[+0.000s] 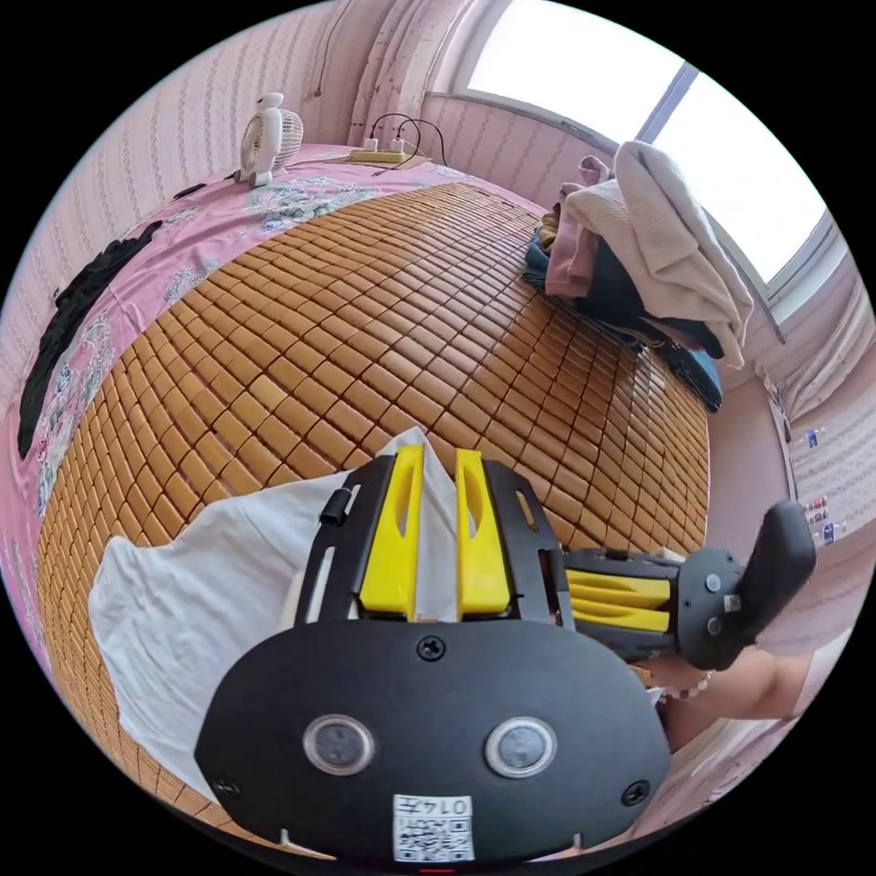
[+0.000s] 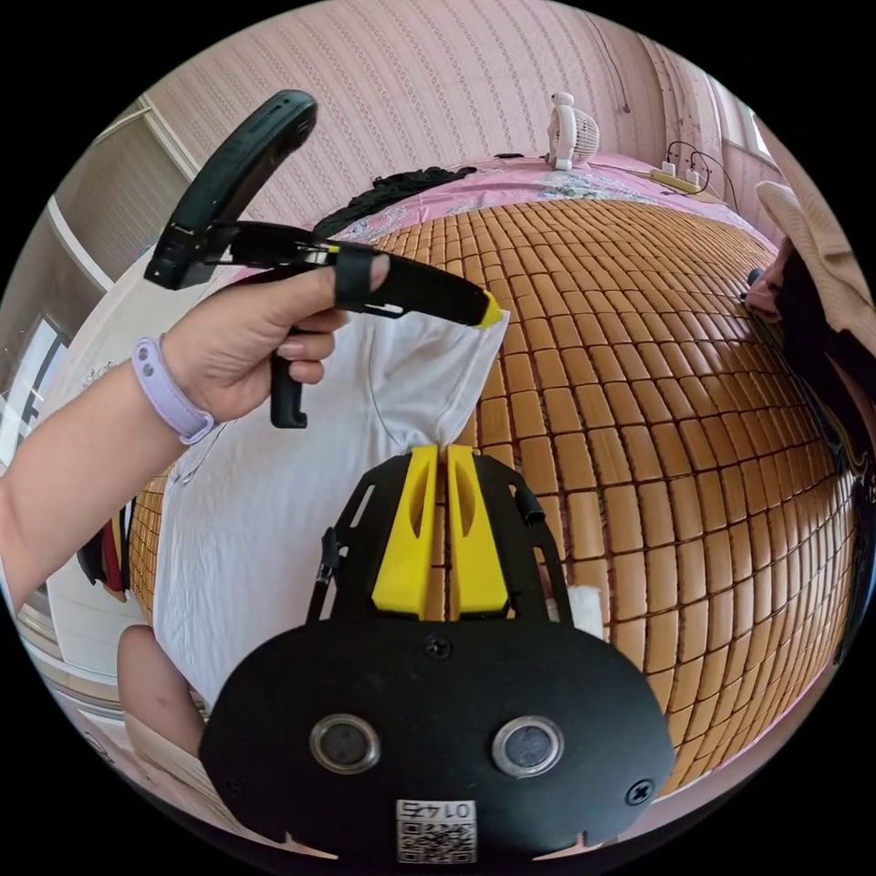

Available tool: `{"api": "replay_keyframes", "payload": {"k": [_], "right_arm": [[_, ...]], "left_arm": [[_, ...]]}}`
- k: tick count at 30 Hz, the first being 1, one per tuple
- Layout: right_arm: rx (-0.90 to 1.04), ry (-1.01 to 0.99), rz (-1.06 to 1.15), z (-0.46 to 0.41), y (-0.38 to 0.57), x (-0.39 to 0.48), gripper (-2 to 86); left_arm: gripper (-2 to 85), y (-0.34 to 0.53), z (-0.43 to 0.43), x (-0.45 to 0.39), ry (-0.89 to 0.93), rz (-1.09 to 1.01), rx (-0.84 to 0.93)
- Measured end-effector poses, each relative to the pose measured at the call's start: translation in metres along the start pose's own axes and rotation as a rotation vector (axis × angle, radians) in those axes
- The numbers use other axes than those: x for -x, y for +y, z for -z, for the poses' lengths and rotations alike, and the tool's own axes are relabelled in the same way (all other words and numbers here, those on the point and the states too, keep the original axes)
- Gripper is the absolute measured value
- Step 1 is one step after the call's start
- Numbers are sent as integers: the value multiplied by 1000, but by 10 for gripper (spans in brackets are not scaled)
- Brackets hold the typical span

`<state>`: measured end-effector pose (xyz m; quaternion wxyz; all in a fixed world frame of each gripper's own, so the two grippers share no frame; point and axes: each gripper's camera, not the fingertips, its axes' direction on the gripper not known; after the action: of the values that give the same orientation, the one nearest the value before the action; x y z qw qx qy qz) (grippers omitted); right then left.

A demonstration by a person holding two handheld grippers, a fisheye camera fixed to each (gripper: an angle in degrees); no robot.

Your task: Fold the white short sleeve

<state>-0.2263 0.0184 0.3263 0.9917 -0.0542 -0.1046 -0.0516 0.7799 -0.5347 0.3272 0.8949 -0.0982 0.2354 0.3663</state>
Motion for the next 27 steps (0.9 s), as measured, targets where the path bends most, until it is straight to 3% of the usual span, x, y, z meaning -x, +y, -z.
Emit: {"api": "replay_keyframes", "payload": {"k": [7,12,15,18,23,27], "right_arm": [[-49,-50,2,12,3,-14,10],[-192,-91,190,44,13,1,14],[-183,-203,403,55,22,27,28],[-83,-240,461,42,24,39,83],[-17,-241,383,21,-3,32,96],[1,-175,338,-1,-52,38,99]], "left_arm": [[-5,7,-6,20,12,18,53],[-9,63,63,45,-31,30,-125],[-8,130,115,64,-92,103,-251],[-4,205,138,90,-80,233,-274],[81,314,152,132,-11,440,-240],[82,371,179,152,-57,499,-293]]}}
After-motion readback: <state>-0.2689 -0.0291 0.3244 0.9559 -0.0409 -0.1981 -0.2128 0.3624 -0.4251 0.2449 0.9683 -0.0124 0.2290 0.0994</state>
